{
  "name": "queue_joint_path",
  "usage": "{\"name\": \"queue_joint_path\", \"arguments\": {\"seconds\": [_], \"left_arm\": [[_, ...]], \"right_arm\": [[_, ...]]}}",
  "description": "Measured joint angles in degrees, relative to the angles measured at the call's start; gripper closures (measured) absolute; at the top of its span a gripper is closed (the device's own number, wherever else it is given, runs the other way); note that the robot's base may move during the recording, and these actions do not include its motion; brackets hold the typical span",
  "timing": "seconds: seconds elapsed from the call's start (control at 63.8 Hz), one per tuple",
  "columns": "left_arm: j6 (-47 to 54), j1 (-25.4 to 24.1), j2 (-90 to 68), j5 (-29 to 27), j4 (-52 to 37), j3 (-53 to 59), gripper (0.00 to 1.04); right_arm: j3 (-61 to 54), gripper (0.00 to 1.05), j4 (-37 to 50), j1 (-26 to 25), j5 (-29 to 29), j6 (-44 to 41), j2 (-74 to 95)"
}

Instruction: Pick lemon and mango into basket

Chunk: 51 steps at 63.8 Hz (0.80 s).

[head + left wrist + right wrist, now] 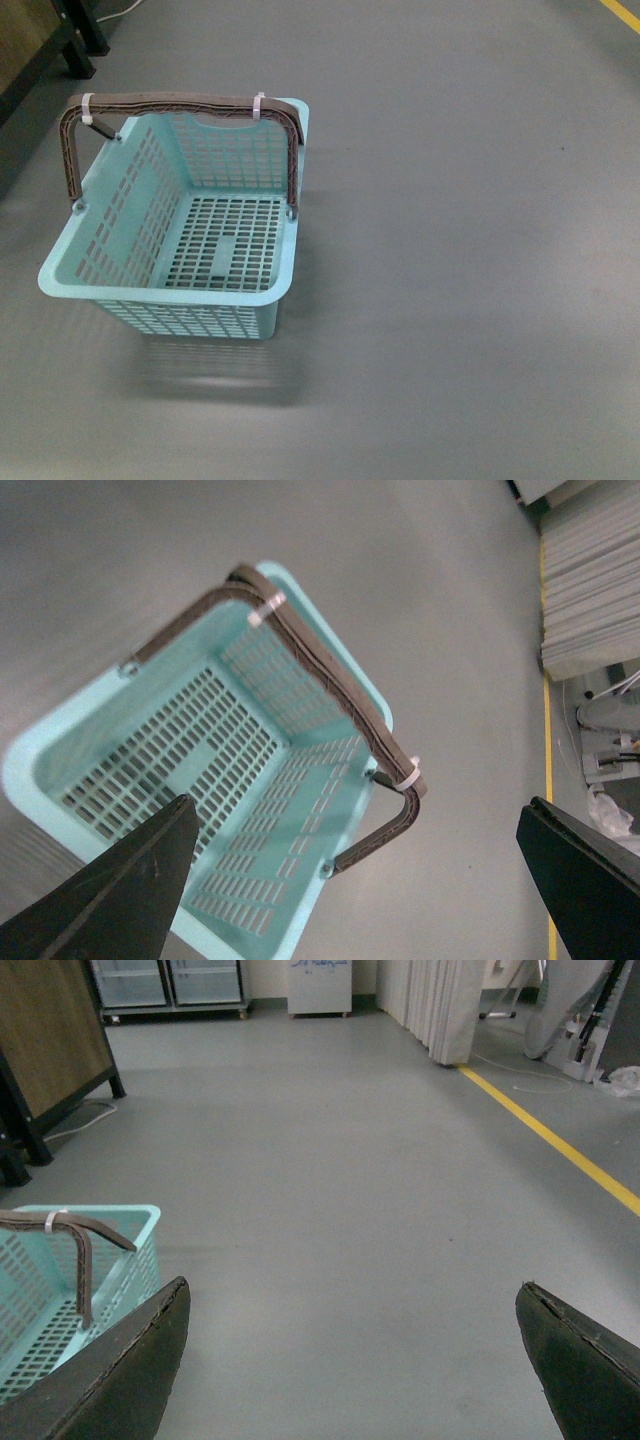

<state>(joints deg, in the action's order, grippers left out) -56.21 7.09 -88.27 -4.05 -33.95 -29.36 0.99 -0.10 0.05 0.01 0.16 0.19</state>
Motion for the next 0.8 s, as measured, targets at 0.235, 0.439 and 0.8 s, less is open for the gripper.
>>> {"name": "queue_joint_path", "arguments": {"seconds": [0.235,0.439,0.8], "left_arm": [[-11.6,4.0,-31.1,0.0,2.4,-22.8,0.07],[-14.8,4.8,-44.0,-0.3,7.2,-42.2,0.07],[-18.9,3.8,-56.4,-1.2,13.0,-63.1,0.13]], "right_arm": [[0.0,0.09,0.0,0.0,0.0,0.0,0.0],[0.0,0.09,0.0,0.0,0.0,0.0,0.0],[0.0,0.09,0.0,0.0,0.0,0.0,0.0]]}}
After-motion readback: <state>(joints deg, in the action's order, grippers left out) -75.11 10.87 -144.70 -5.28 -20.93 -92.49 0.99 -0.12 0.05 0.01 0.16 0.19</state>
